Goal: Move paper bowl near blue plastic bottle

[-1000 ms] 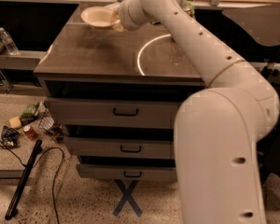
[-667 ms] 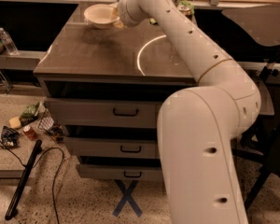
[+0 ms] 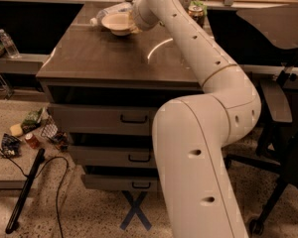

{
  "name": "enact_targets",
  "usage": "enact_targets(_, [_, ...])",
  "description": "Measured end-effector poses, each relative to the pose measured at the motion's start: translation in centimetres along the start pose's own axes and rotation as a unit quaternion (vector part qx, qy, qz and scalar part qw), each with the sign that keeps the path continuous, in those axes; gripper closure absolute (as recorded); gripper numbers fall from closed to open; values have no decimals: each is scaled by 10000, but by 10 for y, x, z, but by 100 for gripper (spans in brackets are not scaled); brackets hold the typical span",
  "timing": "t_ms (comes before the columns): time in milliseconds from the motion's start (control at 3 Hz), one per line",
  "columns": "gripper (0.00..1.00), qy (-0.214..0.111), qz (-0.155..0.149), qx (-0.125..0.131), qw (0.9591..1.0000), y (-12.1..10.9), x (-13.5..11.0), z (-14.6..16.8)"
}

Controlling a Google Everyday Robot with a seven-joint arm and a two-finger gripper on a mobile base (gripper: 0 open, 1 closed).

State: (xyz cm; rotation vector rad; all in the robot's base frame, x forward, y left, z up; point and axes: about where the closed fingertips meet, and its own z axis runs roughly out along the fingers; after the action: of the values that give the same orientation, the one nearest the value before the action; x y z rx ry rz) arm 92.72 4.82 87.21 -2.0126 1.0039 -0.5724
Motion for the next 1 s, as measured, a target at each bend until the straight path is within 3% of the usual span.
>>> enact_targets(333, [8,30,35,-97,9999,5,3,5])
enact_targets(667, [0,-61,66,-82,9999,2,2,-3])
enact_targets(1000, [0,-62,67,-80,9999,0,2,-5])
